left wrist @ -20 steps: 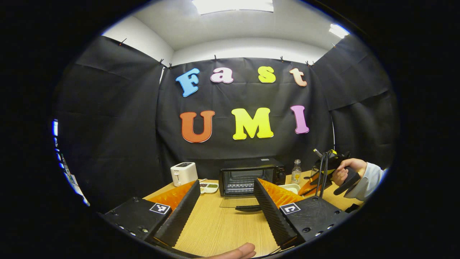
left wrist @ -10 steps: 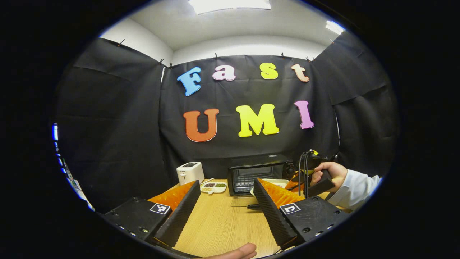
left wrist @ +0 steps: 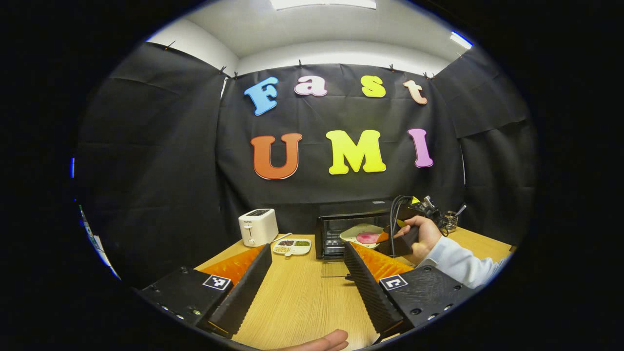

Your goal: Open the electric oven with the left hand, put the food in, and close the electric oven.

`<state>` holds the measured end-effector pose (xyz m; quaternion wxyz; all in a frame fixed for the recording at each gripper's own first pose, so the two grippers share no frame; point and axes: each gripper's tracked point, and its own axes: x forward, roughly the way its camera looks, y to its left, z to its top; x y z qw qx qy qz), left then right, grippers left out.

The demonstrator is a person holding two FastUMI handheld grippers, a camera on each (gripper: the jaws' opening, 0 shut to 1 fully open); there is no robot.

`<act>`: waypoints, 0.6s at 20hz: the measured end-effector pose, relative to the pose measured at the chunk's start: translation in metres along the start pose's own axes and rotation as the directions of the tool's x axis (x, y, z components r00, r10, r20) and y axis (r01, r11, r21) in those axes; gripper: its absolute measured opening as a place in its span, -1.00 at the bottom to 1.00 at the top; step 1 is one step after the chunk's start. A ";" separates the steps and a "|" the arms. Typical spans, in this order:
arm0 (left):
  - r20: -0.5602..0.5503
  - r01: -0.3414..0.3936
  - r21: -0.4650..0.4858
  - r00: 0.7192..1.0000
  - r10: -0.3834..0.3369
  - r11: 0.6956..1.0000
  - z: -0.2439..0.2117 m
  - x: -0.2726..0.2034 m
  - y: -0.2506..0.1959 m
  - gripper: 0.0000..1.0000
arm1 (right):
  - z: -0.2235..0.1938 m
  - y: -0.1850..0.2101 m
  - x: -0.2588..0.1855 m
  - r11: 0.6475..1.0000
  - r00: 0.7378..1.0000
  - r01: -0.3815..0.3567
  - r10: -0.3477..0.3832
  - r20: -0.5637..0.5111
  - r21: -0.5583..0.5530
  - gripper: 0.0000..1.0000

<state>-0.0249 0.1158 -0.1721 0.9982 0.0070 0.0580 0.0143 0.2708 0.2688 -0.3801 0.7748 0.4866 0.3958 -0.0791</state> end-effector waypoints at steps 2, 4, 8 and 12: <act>0.001 -0.006 -0.002 1.000 0.006 1.000 -0.005 0.007 0.007 0.89 | 0.006 0.009 0.012 0.999 0.998 -0.026 0.025 0.055 0.033 -0.90; -0.001 -0.008 -0.009 1.000 0.008 1.000 -0.011 0.012 0.010 0.90 | 0.007 0.021 0.027 0.996 0.994 -0.069 0.064 0.084 0.060 -0.95; -0.015 -0.010 -0.008 1.000 0.010 1.000 -0.024 0.023 0.016 0.90 | 0.004 0.033 0.051 0.986 0.986 -0.138 0.128 0.107 0.092 -0.79; -0.035 -0.019 -0.009 0.999 0.019 1.000 -0.034 0.031 0.020 0.90 | 0.011 0.031 0.064 0.988 0.980 -0.138 0.127 0.155 0.067 -0.82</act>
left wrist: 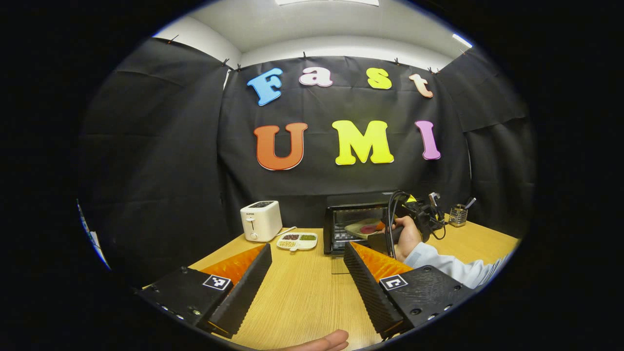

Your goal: Open the electric oven with the left hand, put the food in, and close the electric oven.

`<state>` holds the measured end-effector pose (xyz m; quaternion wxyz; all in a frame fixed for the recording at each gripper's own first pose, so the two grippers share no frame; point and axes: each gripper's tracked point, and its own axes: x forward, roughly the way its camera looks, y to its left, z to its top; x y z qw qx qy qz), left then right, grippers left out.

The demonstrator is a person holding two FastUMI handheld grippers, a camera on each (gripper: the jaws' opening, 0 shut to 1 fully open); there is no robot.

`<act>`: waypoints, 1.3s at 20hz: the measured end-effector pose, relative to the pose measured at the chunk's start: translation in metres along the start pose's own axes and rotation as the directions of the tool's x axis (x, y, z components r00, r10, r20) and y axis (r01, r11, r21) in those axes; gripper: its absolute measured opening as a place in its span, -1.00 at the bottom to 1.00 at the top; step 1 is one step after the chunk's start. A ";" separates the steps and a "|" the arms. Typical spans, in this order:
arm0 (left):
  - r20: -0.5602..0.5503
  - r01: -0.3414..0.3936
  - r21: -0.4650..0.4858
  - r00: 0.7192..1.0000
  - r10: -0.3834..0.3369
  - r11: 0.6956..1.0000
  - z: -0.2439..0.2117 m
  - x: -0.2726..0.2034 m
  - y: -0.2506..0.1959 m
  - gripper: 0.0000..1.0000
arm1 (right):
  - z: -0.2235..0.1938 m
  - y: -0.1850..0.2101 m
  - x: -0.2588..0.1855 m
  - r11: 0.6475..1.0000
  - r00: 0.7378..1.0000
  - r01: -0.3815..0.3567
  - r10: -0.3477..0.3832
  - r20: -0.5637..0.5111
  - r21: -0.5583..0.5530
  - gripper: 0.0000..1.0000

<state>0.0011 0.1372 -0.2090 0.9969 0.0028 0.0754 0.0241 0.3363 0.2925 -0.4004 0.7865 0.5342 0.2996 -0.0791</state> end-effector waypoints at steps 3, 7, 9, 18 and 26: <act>-0.006 0.006 -0.023 1.000 -0.006 1.000 -0.005 0.001 0.000 0.89 | 0.004 0.002 0.007 0.999 0.999 -0.029 0.029 0.019 -0.014 -0.82; -0.006 0.010 -0.038 1.000 -0.010 0.999 -0.007 0.004 0.000 0.90 | 0.001 -0.002 0.015 0.998 0.998 -0.052 0.053 0.029 -0.020 -0.88; -0.007 0.000 -0.045 1.000 0.000 0.999 -0.007 0.004 0.001 0.90 | -0.001 0.005 0.010 0.994 0.995 -0.087 0.089 0.036 -0.060 -0.88; -0.019 -0.025 -0.059 1.000 0.024 0.998 0.000 -0.023 -0.003 0.90 | 0.007 0.035 -0.059 0.907 0.961 -0.139 0.221 0.169 -0.397 0.73; 0.010 -0.043 -0.024 0.999 0.044 0.999 0.028 -0.052 -0.012 0.90 | 0.005 0.053 -0.157 0.718 0.936 -0.157 0.327 0.128 -0.678 0.89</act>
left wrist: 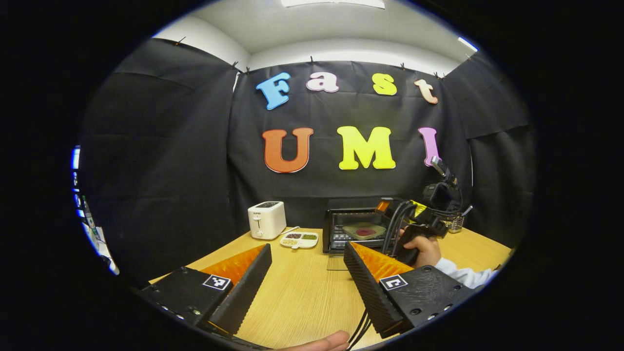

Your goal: Open the electric oven with the left hand, put the food in, and close the electric oven.

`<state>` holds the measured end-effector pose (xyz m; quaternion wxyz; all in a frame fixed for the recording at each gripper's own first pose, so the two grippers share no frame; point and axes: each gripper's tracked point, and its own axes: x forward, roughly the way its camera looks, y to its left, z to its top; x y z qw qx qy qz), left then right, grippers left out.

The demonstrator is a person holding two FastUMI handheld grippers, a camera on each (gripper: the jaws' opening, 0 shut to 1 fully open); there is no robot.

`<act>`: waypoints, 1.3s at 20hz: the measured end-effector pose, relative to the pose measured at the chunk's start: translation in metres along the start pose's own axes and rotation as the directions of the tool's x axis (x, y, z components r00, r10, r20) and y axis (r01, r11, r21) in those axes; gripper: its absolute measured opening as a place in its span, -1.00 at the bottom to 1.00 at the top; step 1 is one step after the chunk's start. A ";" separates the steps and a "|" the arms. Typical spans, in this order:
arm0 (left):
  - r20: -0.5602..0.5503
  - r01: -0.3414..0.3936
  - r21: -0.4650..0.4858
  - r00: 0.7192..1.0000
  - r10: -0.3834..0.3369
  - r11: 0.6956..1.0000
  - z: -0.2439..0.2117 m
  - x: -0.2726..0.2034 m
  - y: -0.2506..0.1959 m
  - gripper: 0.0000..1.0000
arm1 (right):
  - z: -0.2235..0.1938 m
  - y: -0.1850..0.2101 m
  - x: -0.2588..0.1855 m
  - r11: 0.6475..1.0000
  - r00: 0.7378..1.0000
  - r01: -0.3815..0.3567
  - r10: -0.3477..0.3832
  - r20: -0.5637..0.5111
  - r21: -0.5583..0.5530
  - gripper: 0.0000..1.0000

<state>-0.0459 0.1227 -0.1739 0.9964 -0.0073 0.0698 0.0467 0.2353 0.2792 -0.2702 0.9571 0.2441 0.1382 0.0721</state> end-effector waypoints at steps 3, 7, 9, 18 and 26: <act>-0.004 -0.018 -0.004 1.000 0.018 1.000 0.002 -0.001 -0.004 0.90 | 0.034 -0.009 -0.043 0.995 0.999 0.005 -0.001 0.038 -0.103 1.00; -0.044 0.003 -0.024 0.999 -0.004 1.000 -0.003 0.005 -0.024 0.89 | 0.091 -0.027 -0.098 0.975 0.994 0.021 0.003 0.109 -0.219 0.87; -0.058 0.015 -0.021 0.998 -0.016 1.000 -0.006 0.013 -0.037 0.89 | 0.121 -0.036 -0.122 0.963 0.989 0.033 0.007 0.149 -0.266 0.87; -0.188 0.113 -0.021 0.975 -0.115 0.993 -0.055 0.054 -0.106 0.90 | 0.216 -0.072 -0.199 0.889 0.969 0.105 0.010 0.248 -0.445 0.89; -0.358 0.209 -0.012 0.912 -0.199 0.978 -0.129 0.103 -0.168 0.90 | 0.263 -0.104 -0.230 0.858 0.946 0.159 0.009 0.323 -0.489 0.90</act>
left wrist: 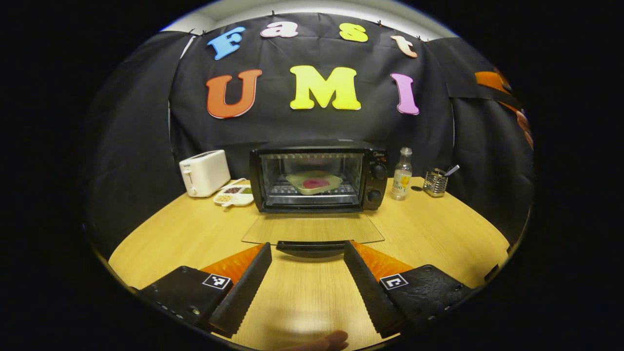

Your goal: Open the electric oven with the left hand, put the food in, and close the electric oven.

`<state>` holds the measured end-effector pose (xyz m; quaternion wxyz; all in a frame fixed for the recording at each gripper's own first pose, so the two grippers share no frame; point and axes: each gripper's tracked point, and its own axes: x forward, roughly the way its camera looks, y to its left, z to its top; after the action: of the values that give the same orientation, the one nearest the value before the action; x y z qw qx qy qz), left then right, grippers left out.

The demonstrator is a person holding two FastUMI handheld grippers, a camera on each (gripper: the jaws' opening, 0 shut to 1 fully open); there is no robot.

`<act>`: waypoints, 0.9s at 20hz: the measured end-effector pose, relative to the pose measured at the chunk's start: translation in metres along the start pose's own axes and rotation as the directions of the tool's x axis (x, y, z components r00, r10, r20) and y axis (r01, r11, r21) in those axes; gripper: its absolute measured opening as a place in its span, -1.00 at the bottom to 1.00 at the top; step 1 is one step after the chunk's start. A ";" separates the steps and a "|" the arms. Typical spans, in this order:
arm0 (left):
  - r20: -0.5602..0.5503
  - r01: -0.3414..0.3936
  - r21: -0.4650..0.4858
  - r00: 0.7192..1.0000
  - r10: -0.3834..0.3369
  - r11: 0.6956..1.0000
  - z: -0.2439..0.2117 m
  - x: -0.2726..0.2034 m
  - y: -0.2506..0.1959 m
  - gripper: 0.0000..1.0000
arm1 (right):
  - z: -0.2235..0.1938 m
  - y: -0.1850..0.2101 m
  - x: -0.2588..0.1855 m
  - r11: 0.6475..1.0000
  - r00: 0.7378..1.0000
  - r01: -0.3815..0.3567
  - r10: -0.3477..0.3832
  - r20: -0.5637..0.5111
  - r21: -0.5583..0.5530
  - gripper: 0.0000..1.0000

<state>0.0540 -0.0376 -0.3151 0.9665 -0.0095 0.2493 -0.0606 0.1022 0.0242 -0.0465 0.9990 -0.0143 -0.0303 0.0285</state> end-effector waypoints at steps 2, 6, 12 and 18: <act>-0.069 0.021 0.008 0.997 -0.020 1.000 -0.020 0.021 -0.009 0.91 | -0.004 -0.008 -0.005 1.000 1.000 0.003 -0.003 0.012 -0.001 0.99; -0.152 -0.016 0.044 0.988 0.022 0.999 -0.046 0.051 -0.002 0.92 | -0.010 -0.014 -0.004 1.000 1.000 -0.003 0.003 0.021 0.023 0.89; -0.215 -0.011 0.050 0.976 0.021 0.999 -0.070 0.072 0.007 0.92 | -0.029 -0.015 0.005 0.999 1.000 -0.015 0.016 -0.020 0.048 0.90; -0.196 0.014 0.039 0.981 -0.007 0.999 -0.062 0.079 0.002 0.91 | -0.038 -0.012 0.011 0.999 0.999 -0.019 0.021 -0.034 0.035 1.00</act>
<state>0.0931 -0.0441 -0.4070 0.9370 0.0144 0.3418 -0.0712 0.1163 0.0116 -0.0832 0.9992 0.0020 -0.0127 0.0388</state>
